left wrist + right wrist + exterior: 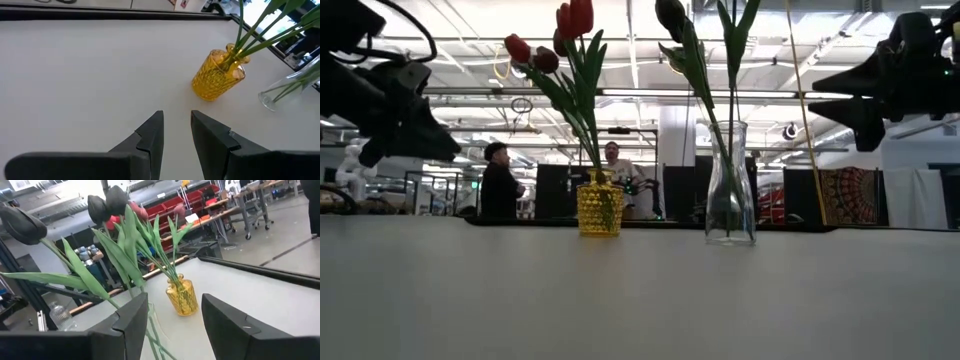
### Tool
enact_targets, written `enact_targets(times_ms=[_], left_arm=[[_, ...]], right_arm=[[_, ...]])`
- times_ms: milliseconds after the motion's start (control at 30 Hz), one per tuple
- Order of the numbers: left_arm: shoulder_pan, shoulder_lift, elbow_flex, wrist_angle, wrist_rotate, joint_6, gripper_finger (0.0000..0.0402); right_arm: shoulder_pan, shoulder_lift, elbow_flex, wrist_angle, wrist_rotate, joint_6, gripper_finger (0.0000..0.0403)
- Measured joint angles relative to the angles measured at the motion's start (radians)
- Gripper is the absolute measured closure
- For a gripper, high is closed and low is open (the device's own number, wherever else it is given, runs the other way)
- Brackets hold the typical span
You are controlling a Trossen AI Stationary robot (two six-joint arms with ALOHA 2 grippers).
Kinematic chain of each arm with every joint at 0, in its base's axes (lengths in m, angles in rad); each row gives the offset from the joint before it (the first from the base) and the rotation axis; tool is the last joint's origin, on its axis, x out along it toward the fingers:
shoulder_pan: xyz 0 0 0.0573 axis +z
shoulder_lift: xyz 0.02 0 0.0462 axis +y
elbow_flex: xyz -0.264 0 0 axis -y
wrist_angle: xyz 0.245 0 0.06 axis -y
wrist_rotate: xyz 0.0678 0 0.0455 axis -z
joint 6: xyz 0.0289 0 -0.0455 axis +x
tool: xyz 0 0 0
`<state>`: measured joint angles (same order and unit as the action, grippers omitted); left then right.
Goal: Sort flowers into vase by color
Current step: Return to Home Position
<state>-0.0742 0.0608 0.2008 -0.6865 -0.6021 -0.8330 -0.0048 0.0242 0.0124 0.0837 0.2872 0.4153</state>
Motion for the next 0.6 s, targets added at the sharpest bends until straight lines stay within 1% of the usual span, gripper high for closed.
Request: enact_targets(times_ms=[267,467,600], left_arm=[[0.0,0.0,-0.003,-0.001,-0.013,0.034,0.0297],[0.0,0.0,-0.003,0.008,-0.055,0.058,0.0297],[0.0,0.0,-0.003,0.007,-0.061,0.056,0.0297]], right_arm=[[0.0,0.0,0.001,-0.016,0.0,-0.059,0.0225],[0.0,0.0,0.002,-0.019,0.0,-0.064,0.0225],[0.0,0.0,0.002,-0.019,0.0,-0.064,0.0225]])
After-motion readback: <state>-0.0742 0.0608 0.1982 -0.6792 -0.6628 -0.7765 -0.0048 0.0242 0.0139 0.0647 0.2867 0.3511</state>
